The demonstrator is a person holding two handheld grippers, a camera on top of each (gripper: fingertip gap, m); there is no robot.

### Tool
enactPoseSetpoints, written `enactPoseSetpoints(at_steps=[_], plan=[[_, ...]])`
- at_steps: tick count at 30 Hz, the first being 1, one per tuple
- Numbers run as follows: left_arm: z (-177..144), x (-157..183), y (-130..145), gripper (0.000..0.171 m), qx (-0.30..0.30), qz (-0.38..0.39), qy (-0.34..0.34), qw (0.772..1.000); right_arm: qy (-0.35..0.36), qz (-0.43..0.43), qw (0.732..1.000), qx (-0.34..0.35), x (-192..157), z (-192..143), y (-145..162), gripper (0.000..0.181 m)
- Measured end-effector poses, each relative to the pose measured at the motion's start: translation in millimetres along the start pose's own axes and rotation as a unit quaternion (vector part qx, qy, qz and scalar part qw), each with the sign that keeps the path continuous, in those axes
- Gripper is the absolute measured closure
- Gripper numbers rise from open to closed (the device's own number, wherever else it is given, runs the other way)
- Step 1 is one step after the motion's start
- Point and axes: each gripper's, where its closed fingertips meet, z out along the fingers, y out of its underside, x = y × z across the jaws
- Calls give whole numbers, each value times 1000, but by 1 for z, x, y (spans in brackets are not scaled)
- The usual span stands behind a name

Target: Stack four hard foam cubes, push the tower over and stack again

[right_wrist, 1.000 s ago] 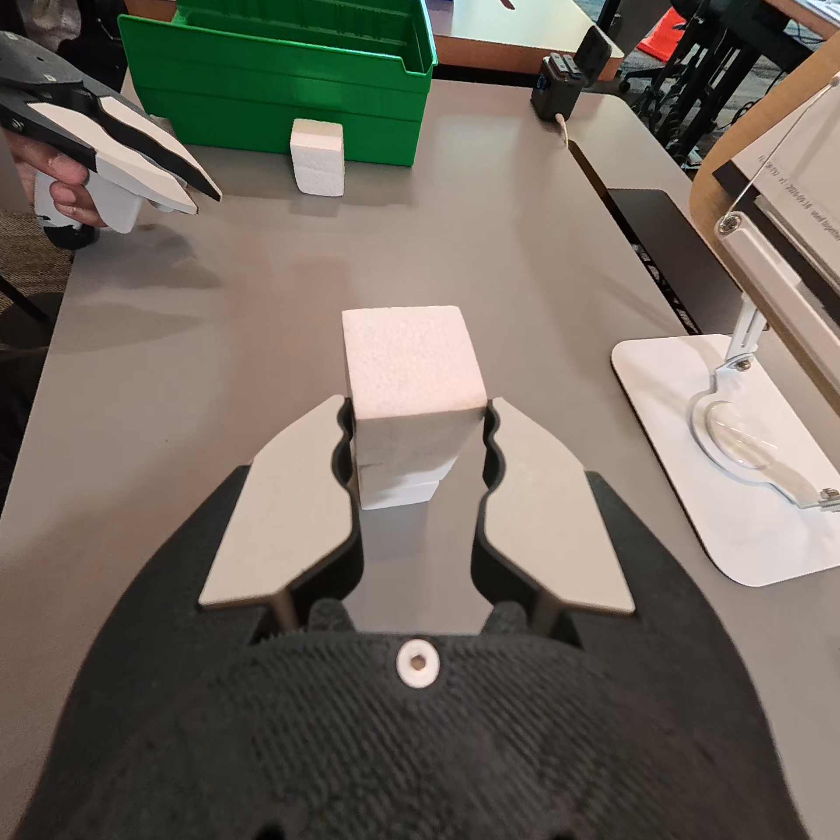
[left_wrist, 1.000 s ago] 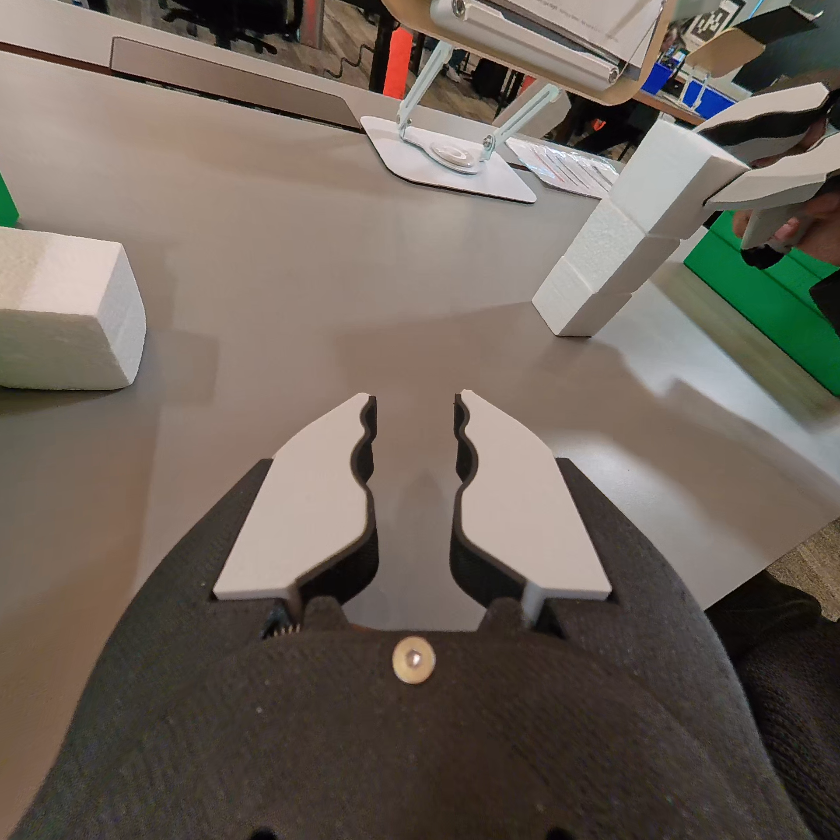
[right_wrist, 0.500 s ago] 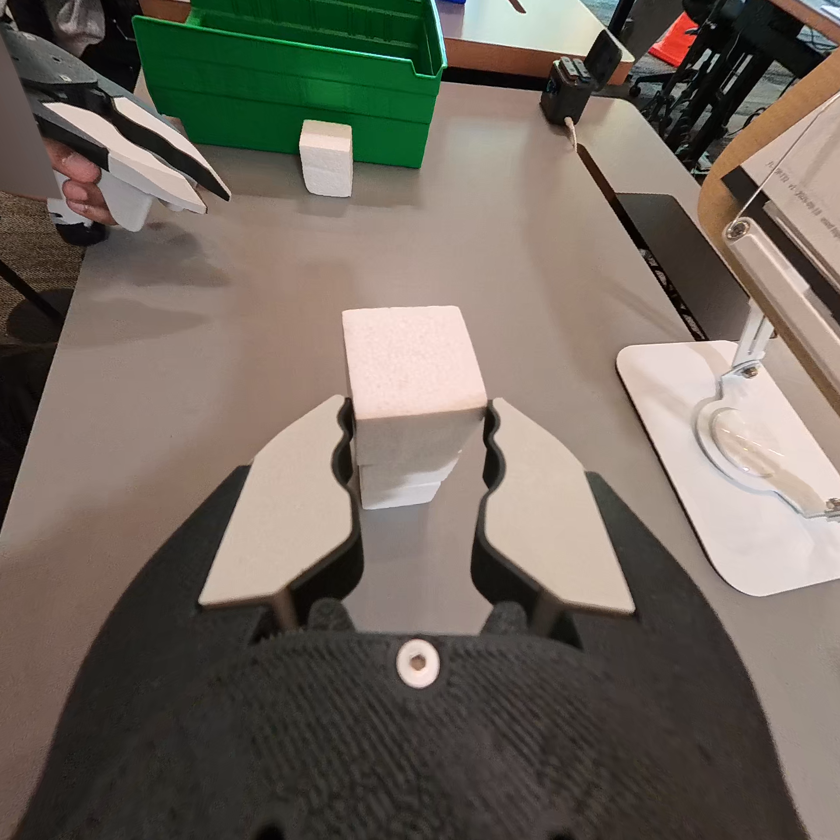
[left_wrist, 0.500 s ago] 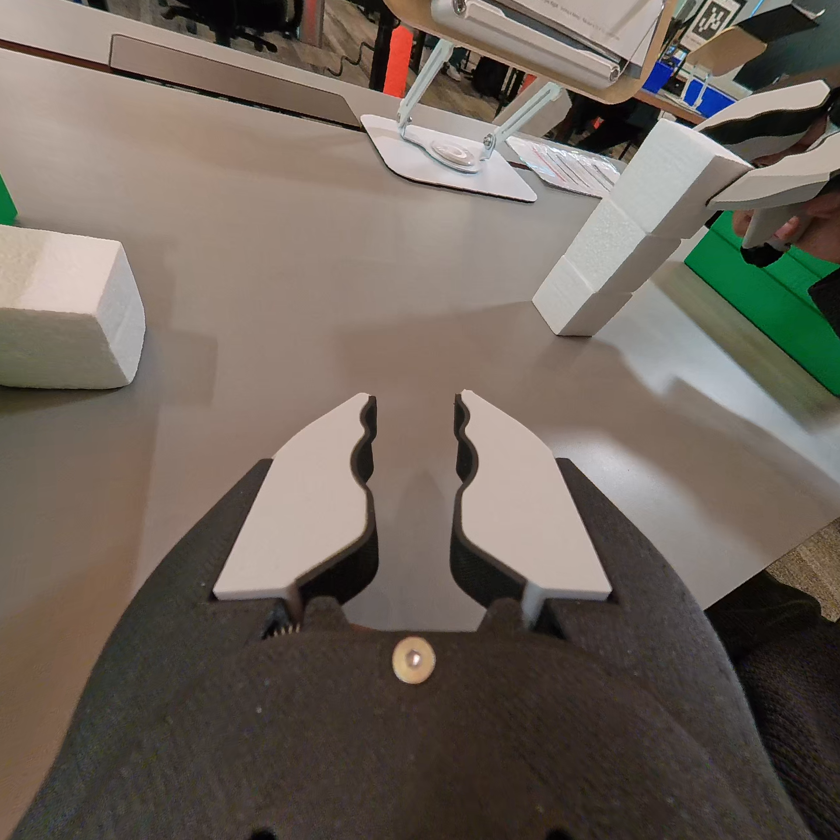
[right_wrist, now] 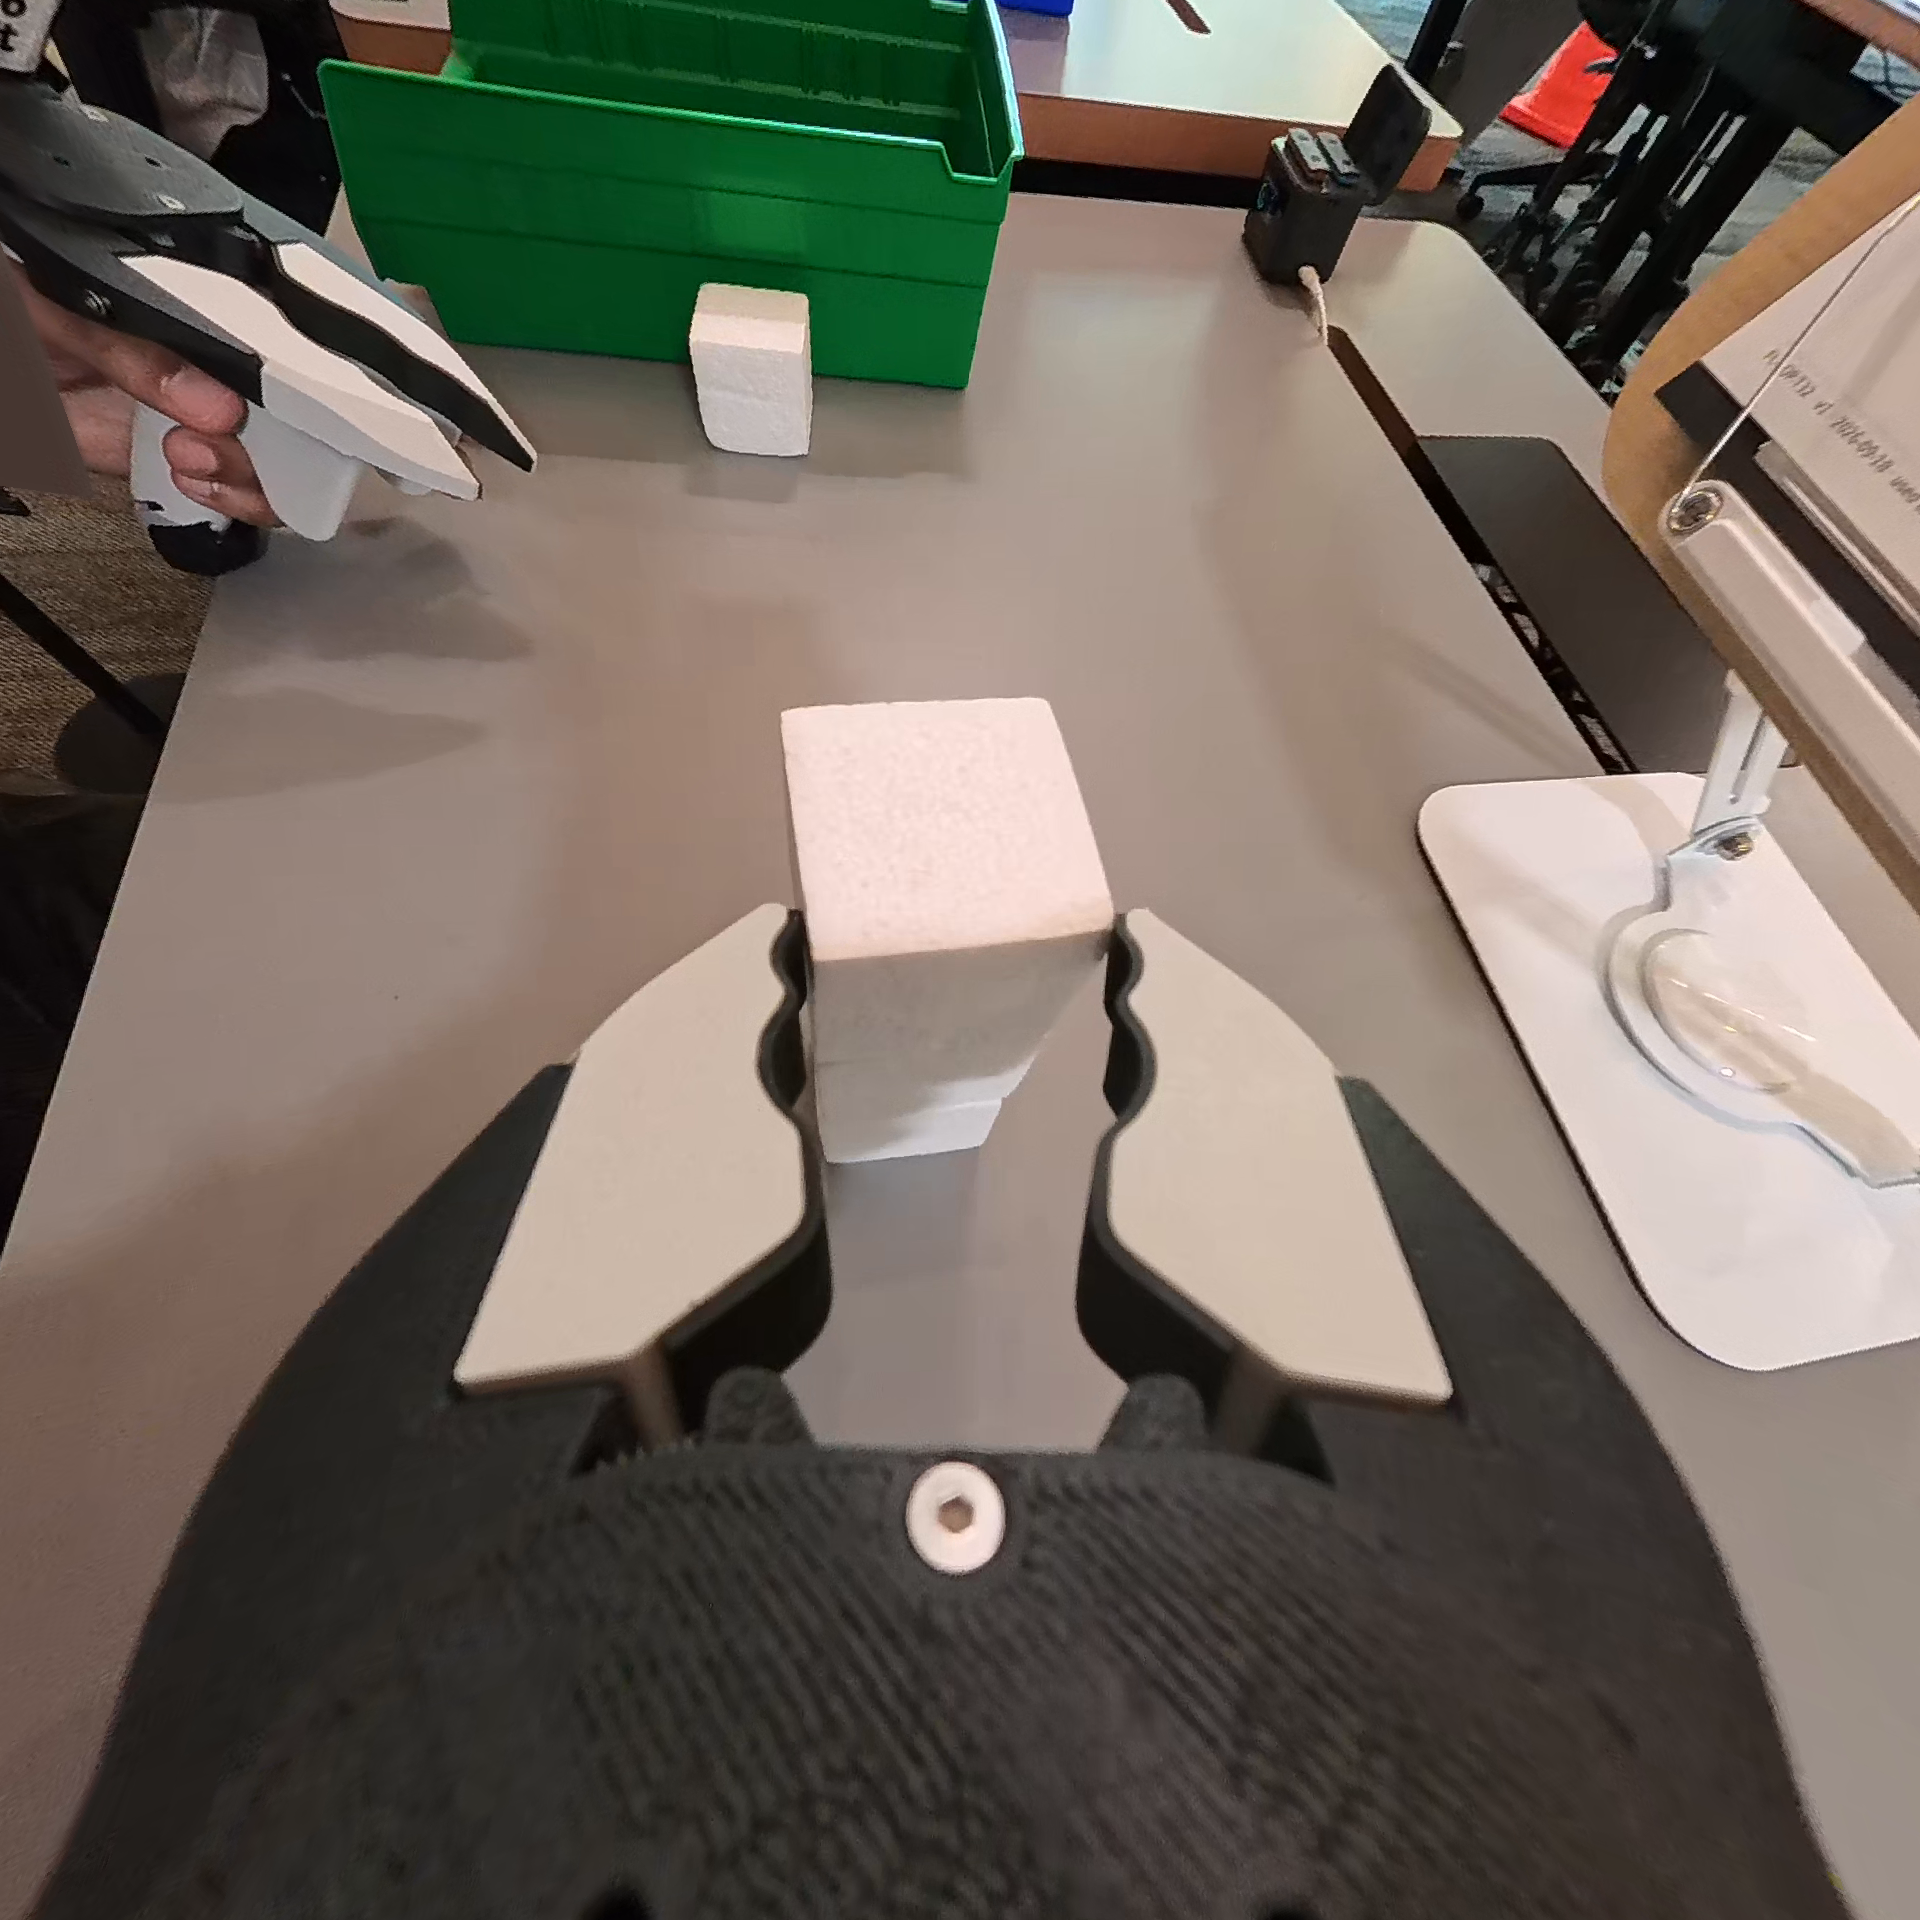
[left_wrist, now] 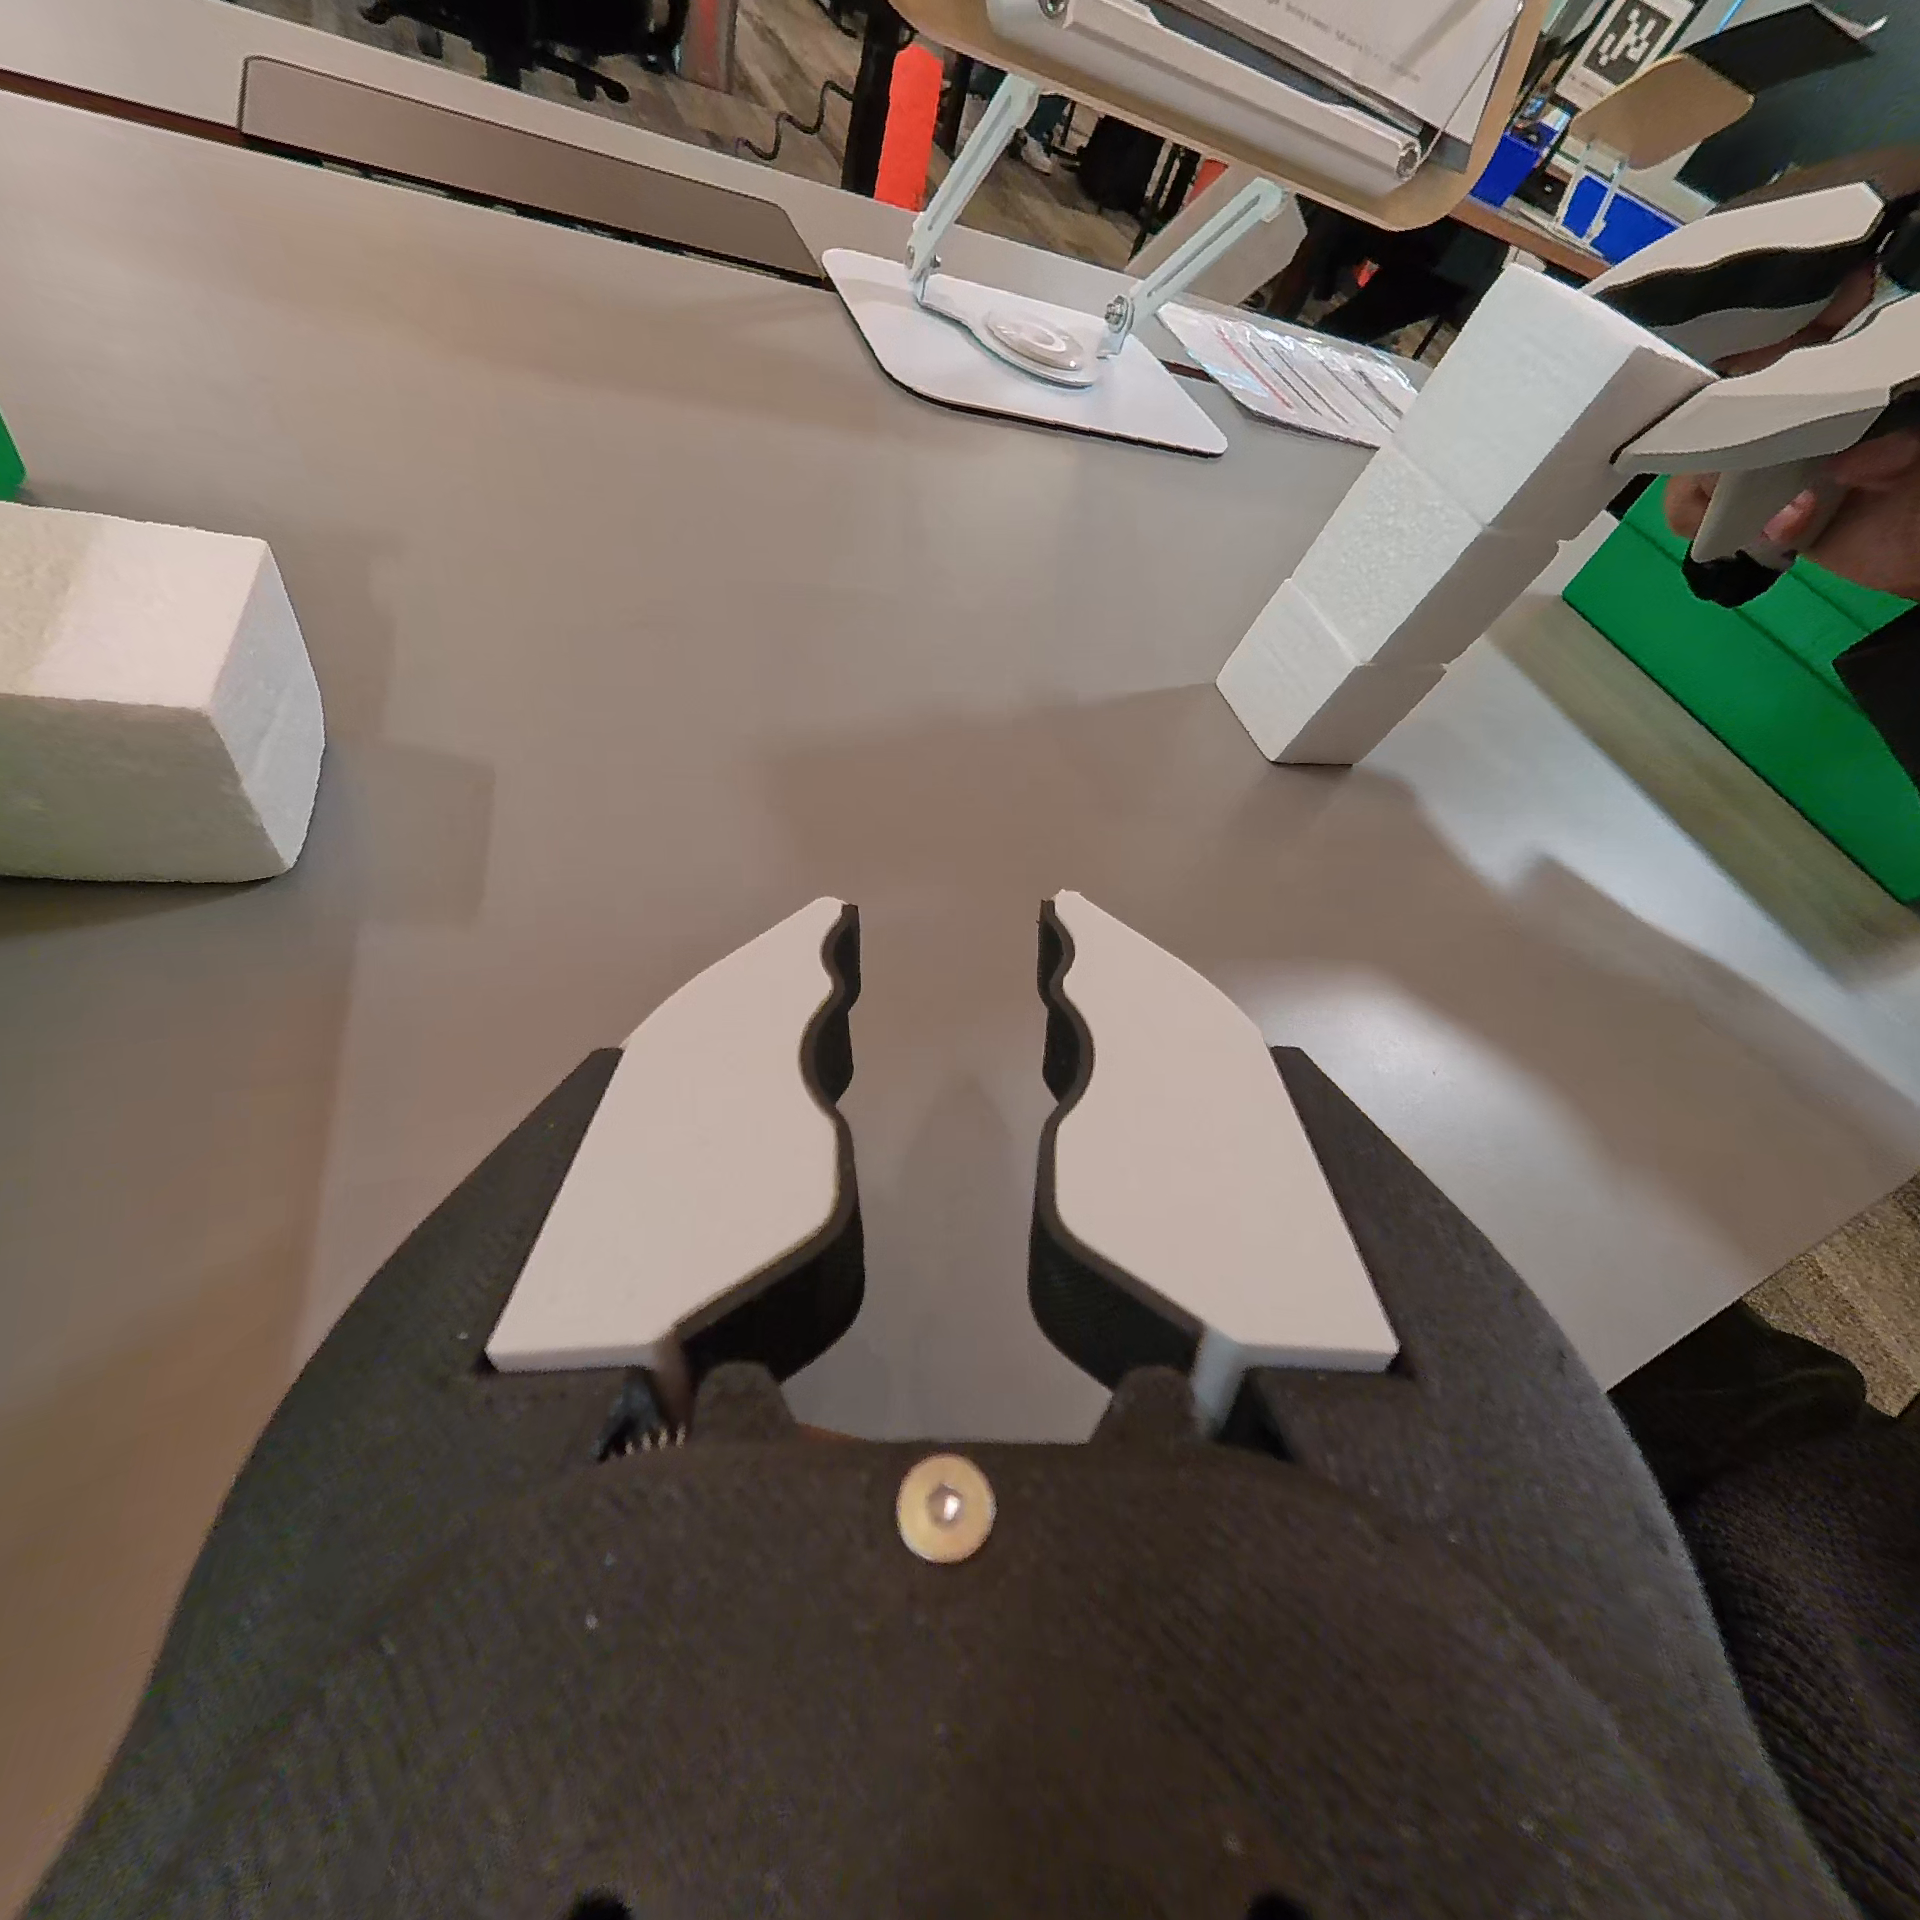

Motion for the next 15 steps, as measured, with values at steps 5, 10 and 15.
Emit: enactPoseSetpoints(at_steps=[5, 10, 15], plan=[[0, 0, 0, 138, 0, -1, 0, 1000, -2, -1, 1000, 0, -1, 1, 0, 125], [0, 0, 0, 138, -1, -1, 1, 1000, -3, 0, 1000, -17, -3, 6, 6, 108], [0, 0, 1, 138, -1, 0, 1, 1000, -6, 6, 1000, -25, -5, 5, 11, 103]])
